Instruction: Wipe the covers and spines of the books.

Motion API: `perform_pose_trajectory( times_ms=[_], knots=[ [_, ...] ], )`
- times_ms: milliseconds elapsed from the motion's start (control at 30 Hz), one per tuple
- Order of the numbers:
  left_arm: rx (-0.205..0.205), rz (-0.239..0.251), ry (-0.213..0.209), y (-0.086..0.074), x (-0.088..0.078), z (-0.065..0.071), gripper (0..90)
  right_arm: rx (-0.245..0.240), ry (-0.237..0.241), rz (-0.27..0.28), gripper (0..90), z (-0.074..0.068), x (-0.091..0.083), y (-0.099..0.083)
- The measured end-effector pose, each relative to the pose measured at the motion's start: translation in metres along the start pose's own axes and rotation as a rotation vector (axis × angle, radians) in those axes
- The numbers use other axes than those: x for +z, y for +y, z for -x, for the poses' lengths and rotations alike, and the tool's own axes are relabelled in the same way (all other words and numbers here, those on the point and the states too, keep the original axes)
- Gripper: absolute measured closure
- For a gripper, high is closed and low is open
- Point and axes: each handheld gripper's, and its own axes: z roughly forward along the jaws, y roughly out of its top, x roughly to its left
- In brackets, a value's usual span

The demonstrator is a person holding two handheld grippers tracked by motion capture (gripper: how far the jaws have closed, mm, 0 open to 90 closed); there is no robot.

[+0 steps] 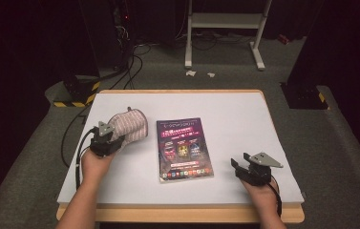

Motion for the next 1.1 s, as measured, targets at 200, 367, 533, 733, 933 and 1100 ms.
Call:
perform_pose_trajectory(
  times_ms=[200,367,533,733,933,1100],
  knots=[
    [-0.014,-0.064,0.014,-0.015,0.009,-0.006,64.9,0.001,0.002,-0.001,41.7,0.0,0.0,0.0],
    [-0.033,-0.078,0.007,-0.024,0.014,-0.01,62.2,-0.001,0.003,-0.002,42.2,0.0,0.0,0.0],
    [-0.047,-0.087,-0.007,-0.025,0.014,-0.011,47.8,-0.002,0.002,-0.002,42.3,0.0,0.0,0.0],
    [-0.078,-0.028,-0.026,-0.021,0.0,-0.009,31.4,-0.005,0.003,-0.003,42.3,-0.001,0.0,0.0],
    [-0.078,0.005,-0.054,-0.017,-0.012,-0.003,29.9,-0.006,0.004,0.0,42.3,-0.001,0.0,0.0],
    [-0.063,0.024,-0.079,-0.011,-0.017,0.007,30.5,-0.009,0.003,0.0,42.4,-0.002,0.0,0.0]
  ],
)
